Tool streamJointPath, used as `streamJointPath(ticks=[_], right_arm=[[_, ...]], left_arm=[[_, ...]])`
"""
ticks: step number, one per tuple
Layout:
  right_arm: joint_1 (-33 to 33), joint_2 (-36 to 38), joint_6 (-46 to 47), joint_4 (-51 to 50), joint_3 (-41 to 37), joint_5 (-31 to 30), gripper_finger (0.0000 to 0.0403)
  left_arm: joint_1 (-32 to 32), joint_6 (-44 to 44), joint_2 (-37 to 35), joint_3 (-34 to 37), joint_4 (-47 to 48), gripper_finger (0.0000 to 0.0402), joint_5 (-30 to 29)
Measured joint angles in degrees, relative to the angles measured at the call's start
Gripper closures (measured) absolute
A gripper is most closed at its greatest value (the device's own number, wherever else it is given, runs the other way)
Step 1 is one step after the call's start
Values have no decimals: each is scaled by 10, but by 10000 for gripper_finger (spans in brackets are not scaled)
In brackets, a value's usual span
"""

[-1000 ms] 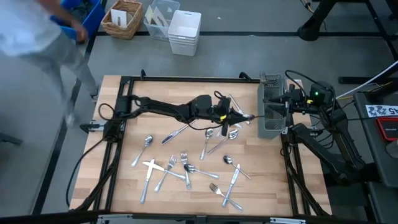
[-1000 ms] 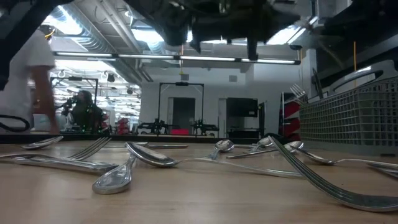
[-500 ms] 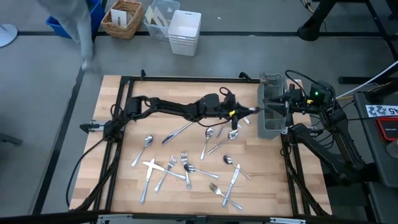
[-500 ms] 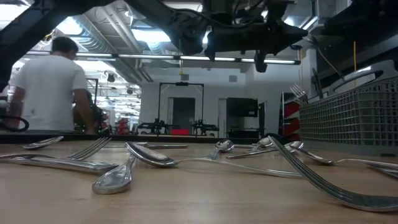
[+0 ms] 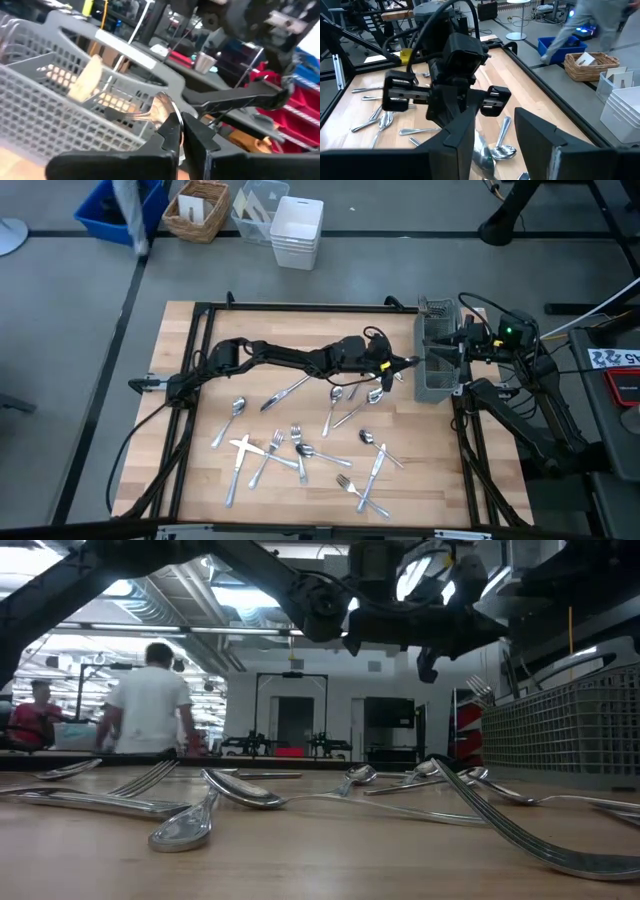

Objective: Sort silverware
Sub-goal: Put the spoon into the right section of the utensil holder

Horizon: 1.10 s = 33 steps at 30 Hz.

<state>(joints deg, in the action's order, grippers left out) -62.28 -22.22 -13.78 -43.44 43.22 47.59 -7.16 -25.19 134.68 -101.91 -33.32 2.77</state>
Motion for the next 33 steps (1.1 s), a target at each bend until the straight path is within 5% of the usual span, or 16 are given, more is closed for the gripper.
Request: streamJointPath(ticks=[17,21,26,33], right_arm=[[0,0,5,-2,0,0,260],[0,0,5,-15,0,9,260],[0,0,25,-22,0,98,260],[0,0,33,-22,0,145,260]], left_arm=[[0,24,1,0,-3,329,-4],[-5,-23,-16,0,15,314,79],[-17,-46,-51,-1,148,313,245],[-23,88,-79,0,474,325,268]])
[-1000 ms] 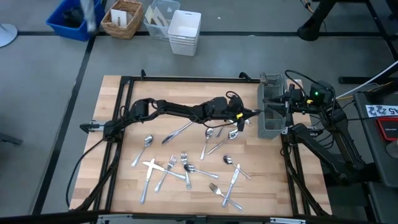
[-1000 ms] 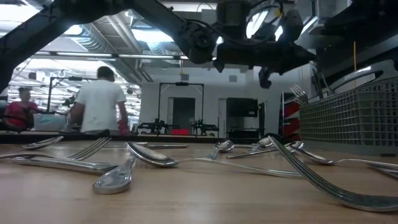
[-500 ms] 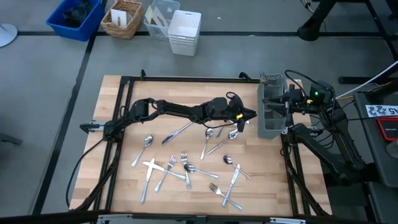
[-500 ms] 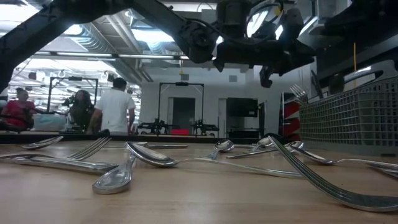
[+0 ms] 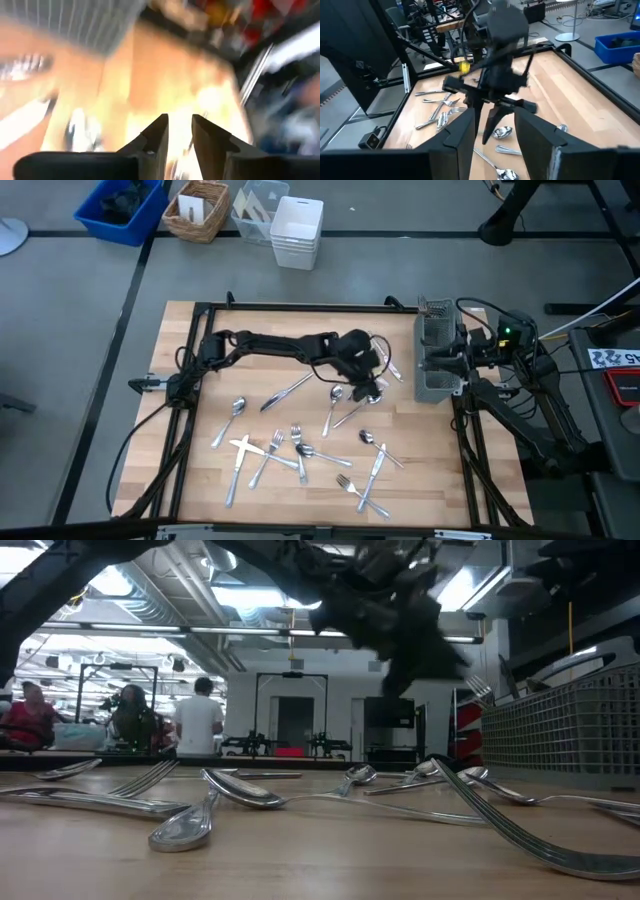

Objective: Sort silverware
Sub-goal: Put the spoon into the right section of the utensil holder

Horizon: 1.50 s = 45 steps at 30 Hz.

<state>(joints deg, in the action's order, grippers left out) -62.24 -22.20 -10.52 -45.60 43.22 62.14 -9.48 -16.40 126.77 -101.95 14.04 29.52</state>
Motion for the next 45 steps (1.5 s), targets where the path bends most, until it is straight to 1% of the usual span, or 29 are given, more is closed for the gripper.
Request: streamJointPath(ticks=[2,4,9,11,13,15,19,22,25,32,39,45], right_arm=[[0,0,0,0,0,-7,260],[0,0,0,0,0,-10,260],[0,0,0,0,0,-10,260],[0,0,0,0,0,-10,260],[0,0,0,0,0,-10,260],[0,0,0,0,0,-10,260],[0,0,0,0,0,-10,260],[0,0,0,0,0,-10,260],[0,0,0,0,0,-10,260],[0,0,0,-11,0,-11,260],[0,0,0,-22,0,-11,260],[0,0,0,-26,0,-11,260]], left_arm=[[-3,43,0,0,73,325,-1],[-10,65,0,1,126,324,-5],[-26,107,0,1,199,318,-48],[-31,133,0,1,219,316,-53],[-34,173,0,1,239,309,-54],[-35,196,0,1,260,296,-74],[-34,202,0,1,282,260,-137],[-33,230,0,1,293,234,-150],[-34,243,0,1,291,220,-152],[-40,245,14,3,296,215,-153],[-55,239,23,3,303,215,-168],[-60,223,35,3,315,215,-158]])
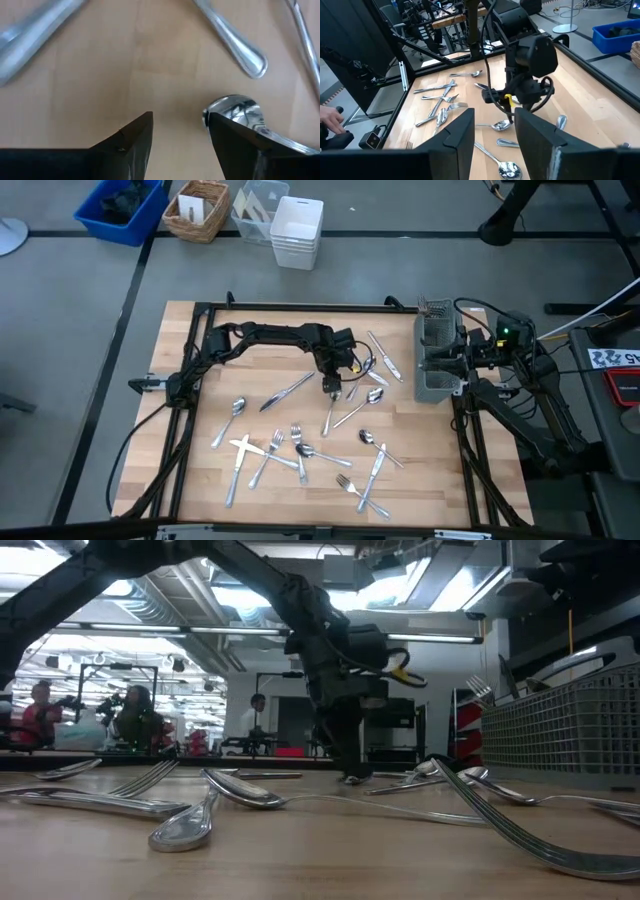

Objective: Sort silverware
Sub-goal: Put the spoon into the right section of the utensil holder

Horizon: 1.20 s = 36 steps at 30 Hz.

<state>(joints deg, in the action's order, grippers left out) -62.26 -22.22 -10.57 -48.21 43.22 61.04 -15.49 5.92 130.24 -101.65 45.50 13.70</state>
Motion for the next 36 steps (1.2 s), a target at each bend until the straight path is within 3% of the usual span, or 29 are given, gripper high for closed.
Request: streamJointPath(ticks=[11,23,28,36], right_arm=[[0,0,0,1,0,0,260],[0,0,0,1,0,0,260],[0,0,0,1,0,0,260],[0,0,0,1,0,0,260]], left_arm=[[19,1,4,0,8,231,35],[27,-27,4,0,4,390,45],[19,-57,4,0,-2,393,47],[-7,-105,-7,-1,-15,400,129]])
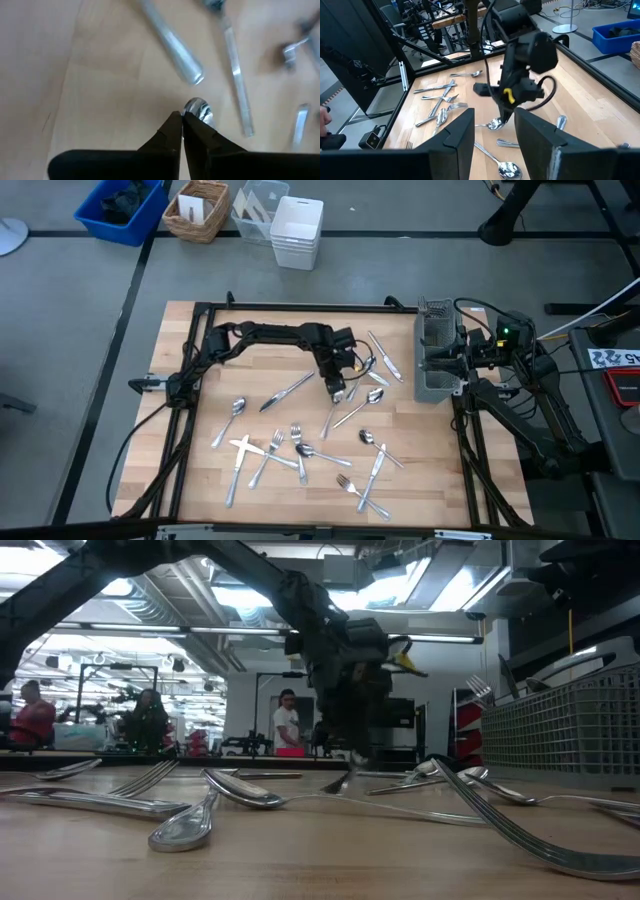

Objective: Sort silverware
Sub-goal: Put the spoon into the right section of the utensil holder

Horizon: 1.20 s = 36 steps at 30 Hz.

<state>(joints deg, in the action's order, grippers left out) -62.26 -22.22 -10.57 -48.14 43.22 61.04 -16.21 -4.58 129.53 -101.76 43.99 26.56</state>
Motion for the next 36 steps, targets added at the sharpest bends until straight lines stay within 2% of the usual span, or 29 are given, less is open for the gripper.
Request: streamJointPath(ticks=[3,7,12,17,19,22,28,31,36], right_arm=[[0,0,0,0,0,0,260],[0,0,0,0,0,0,260],[0,0,-2,1,0,-5,260],[0,0,-2,1,0,-8,260],[0,0,-2,1,0,-14,260],[0,0,-3,1,0,-24,260],[0,0,-3,6,0,-30,260],[0,0,-3,15,0,-30,260],[0,0,-2,18,0,-30,260]], left_arm=[[-8,0,-11,-1,-20,400,36],[-17,-22,-25,-2,-101,401,90],[-18,-70,-34,-2,-302,401,147],[-13,-104,-36,-2,-541,401,151],[-6,-90,-37,-3,-617,401,111],[12,-7,-37,-3,-689,401,24],[51,214,-36,-3,-706,401,-188],[65,259,-29,-3,-747,401,-222],[73,276,-7,-3,-848,402,-271]])
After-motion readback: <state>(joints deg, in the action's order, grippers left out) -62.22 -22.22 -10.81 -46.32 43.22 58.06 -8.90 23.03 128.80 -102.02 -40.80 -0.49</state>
